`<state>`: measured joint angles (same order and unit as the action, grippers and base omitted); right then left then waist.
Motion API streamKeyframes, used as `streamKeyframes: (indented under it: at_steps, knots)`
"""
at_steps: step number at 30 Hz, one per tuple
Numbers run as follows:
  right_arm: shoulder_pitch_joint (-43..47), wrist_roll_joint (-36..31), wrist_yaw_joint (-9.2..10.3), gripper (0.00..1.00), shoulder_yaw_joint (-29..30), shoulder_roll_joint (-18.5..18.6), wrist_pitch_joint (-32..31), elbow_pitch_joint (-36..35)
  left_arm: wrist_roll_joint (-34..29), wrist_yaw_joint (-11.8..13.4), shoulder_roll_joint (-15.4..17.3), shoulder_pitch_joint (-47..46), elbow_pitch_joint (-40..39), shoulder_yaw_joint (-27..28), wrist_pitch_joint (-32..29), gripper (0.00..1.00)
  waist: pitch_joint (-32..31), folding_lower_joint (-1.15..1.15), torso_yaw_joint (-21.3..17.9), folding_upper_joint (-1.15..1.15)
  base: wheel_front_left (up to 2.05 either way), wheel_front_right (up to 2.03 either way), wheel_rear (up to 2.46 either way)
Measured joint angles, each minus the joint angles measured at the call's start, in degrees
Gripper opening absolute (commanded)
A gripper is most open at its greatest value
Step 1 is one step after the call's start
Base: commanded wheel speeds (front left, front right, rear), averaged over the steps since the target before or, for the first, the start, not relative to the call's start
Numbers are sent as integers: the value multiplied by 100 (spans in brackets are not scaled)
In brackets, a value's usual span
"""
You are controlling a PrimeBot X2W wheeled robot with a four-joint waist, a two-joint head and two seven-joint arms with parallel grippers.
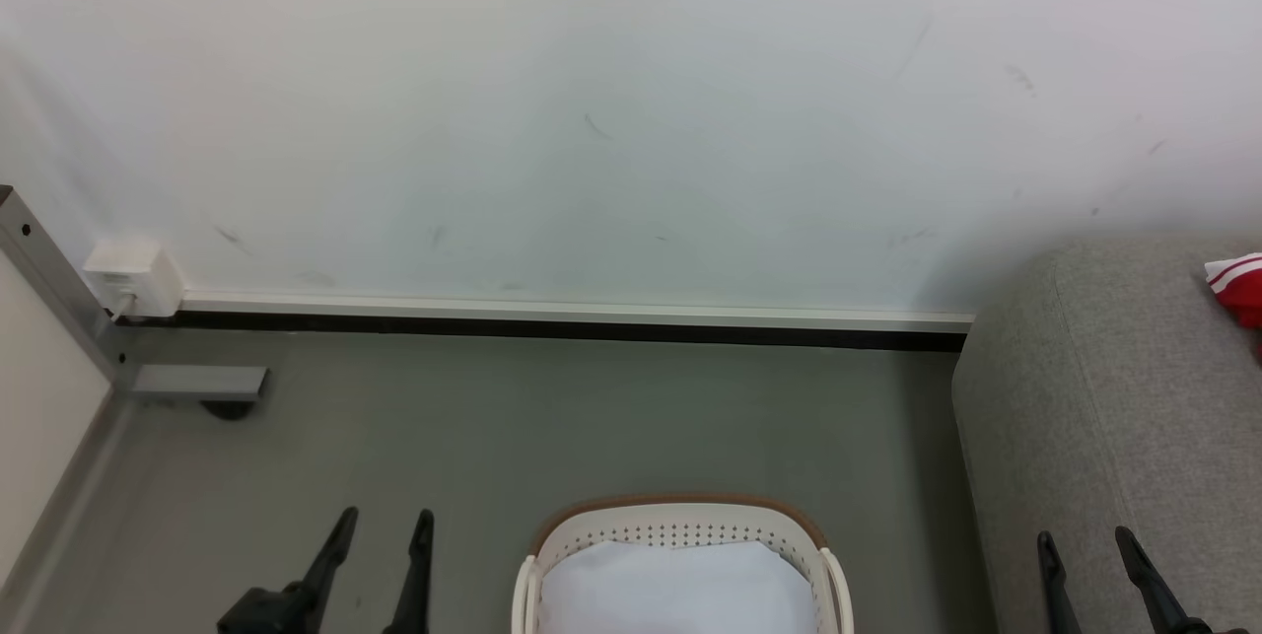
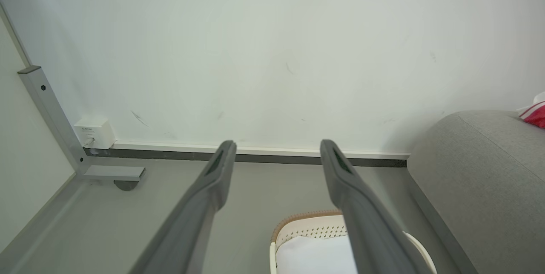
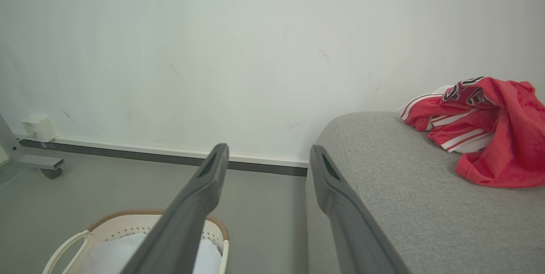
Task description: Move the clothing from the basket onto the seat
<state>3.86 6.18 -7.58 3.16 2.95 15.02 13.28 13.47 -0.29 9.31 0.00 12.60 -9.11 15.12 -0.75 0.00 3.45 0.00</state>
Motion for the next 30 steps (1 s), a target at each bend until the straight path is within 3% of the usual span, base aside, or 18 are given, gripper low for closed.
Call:
streamKeyframes:
  at_steps: [21, 30]
  knots:
    - [-65, 91, 0, 100, -103, -1, 2, -160, -398, -323, -275, -2, 172, 345, 1, 100, 34, 0, -134, 0, 0, 0, 0]
    - [-400, 24, 0, 100, -52, -3, 12, -573, -566, -449, -275, -402, 336, 149, 1, 100, 251, 0, -364, 0, 0, 0, 0]
